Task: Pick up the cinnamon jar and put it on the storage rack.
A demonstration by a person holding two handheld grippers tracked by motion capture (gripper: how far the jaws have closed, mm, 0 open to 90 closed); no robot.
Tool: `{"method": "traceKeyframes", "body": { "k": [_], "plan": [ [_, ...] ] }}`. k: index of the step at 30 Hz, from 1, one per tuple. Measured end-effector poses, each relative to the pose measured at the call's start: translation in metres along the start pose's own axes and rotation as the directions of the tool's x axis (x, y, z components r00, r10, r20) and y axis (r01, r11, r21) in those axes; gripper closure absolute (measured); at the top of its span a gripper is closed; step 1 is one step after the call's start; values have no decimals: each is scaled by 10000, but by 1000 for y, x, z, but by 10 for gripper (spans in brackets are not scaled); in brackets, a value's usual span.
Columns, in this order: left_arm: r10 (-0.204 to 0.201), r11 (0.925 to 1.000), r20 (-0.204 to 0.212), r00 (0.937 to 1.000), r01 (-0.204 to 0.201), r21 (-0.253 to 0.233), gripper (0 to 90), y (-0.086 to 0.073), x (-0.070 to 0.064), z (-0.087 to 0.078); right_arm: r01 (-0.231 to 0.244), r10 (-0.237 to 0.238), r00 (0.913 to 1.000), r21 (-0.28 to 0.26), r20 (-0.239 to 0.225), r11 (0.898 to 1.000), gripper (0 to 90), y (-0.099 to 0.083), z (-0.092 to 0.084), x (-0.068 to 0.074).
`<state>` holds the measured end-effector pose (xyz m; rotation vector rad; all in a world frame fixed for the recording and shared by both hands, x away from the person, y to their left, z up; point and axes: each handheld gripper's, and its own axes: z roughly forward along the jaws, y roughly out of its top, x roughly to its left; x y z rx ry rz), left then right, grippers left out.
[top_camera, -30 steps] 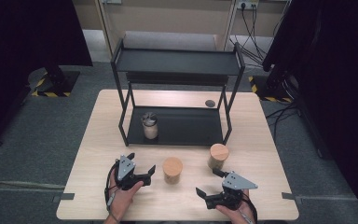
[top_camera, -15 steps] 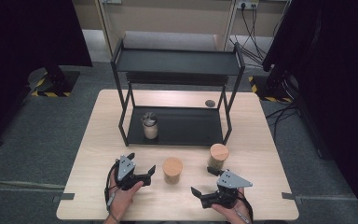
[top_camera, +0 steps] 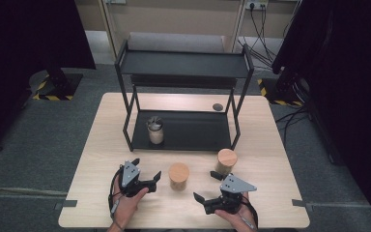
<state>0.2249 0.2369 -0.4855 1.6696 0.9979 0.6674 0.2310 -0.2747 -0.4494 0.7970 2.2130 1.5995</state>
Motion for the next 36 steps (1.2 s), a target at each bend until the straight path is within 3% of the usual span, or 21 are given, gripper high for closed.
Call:
{"method": "traceKeyframes", "body": {
  "k": [36],
  "plan": [
    [0,10000,35,10000,0,-8,31,0,1,0,69,-56,9988,254,-486,9997,29,16,39,-1]
  ]
}}
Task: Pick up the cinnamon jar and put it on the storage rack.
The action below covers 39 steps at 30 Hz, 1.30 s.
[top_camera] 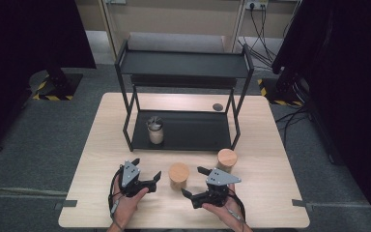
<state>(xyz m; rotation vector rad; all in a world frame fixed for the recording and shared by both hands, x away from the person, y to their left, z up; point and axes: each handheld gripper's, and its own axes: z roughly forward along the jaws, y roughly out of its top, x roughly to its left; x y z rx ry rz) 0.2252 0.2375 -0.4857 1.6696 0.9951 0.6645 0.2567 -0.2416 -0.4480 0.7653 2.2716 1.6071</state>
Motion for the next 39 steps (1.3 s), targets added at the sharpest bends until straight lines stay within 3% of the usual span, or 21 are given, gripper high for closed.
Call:
{"method": "traceKeyframes", "body": {
  "k": [39],
  "plan": [
    [25,10000,42,10000,-25,5,31,0,1,0,367,-364,9993,692,-45,9969,87,10,41,-3]
  ]
}}
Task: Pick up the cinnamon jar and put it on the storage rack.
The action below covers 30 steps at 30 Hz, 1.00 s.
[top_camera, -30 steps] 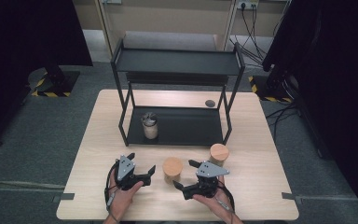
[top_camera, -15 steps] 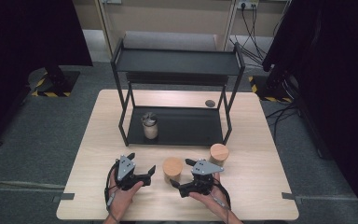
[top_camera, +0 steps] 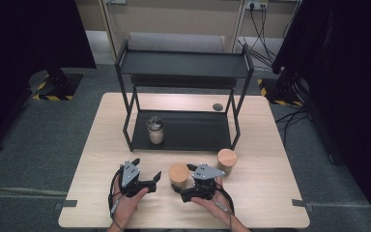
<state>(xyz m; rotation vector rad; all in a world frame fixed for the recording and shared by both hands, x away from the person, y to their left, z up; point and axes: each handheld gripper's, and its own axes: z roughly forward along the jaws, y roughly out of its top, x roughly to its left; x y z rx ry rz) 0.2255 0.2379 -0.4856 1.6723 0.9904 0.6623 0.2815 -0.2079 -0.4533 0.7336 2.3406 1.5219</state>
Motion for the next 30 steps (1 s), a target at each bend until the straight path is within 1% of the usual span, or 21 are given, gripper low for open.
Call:
{"method": "traceKeyframes", "body": {
  "k": [5,12,16,19,21,30],
  "plan": [
    [-9,10000,0,10000,9,-1,31,0,0,0,-12,12,10000,53,-43,10000,106,1,4,0],
    [2,10000,0,10000,-2,1,31,0,0,0,99,-99,10000,143,8,9998,133,2,7,1],
    [-11,10000,10,10000,11,-10,32,0,0,0,253,-254,9997,243,59,9994,185,3,10,2],
    [-13,10000,11,10000,13,-10,32,0,0,0,250,-251,9997,283,22,9993,210,3,12,1],
    [-11,10000,11,10000,11,-15,32,0,0,0,306,-310,9995,305,102,9991,244,3,12,2],
    [15,10000,9,10000,-15,-3,33,0,0,0,366,-370,9992,255,176,9990,258,2,11,4]
  ]
}}
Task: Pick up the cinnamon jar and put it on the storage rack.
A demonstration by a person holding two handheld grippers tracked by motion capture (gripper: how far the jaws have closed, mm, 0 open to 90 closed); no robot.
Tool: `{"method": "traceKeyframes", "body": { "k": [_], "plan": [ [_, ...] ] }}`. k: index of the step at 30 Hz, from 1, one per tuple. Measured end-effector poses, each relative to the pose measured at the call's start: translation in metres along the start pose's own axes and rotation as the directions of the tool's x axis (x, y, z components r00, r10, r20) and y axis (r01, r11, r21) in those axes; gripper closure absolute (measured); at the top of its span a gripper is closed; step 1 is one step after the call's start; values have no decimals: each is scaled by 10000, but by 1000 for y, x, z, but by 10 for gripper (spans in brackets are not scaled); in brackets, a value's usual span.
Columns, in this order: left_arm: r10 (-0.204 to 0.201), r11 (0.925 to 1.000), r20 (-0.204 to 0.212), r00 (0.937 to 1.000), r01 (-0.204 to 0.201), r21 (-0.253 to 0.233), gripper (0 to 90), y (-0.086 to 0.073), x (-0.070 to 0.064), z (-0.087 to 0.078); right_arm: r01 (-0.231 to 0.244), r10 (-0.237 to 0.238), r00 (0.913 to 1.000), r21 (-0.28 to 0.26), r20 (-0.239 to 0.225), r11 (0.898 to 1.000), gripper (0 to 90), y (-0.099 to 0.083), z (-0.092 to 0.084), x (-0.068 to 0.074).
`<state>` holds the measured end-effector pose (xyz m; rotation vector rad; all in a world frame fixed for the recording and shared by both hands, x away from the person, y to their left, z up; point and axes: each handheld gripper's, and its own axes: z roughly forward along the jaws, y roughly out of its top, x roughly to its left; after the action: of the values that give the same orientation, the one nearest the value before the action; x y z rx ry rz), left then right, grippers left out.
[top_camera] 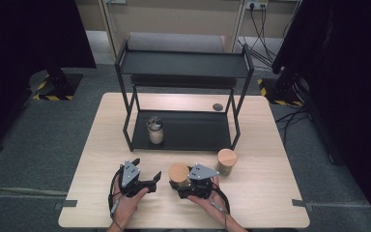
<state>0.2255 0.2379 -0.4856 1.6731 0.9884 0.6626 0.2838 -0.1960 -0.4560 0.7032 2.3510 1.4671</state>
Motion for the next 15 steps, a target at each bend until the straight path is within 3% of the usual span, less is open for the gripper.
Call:
{"method": "traceKeyframes", "body": {
  "k": [15],
  "plan": [
    [2,10000,-10,10000,-2,1,32,0,0,0,-58,62,9998,-156,207,9999,260,4,-6,-1]
  ]
}}
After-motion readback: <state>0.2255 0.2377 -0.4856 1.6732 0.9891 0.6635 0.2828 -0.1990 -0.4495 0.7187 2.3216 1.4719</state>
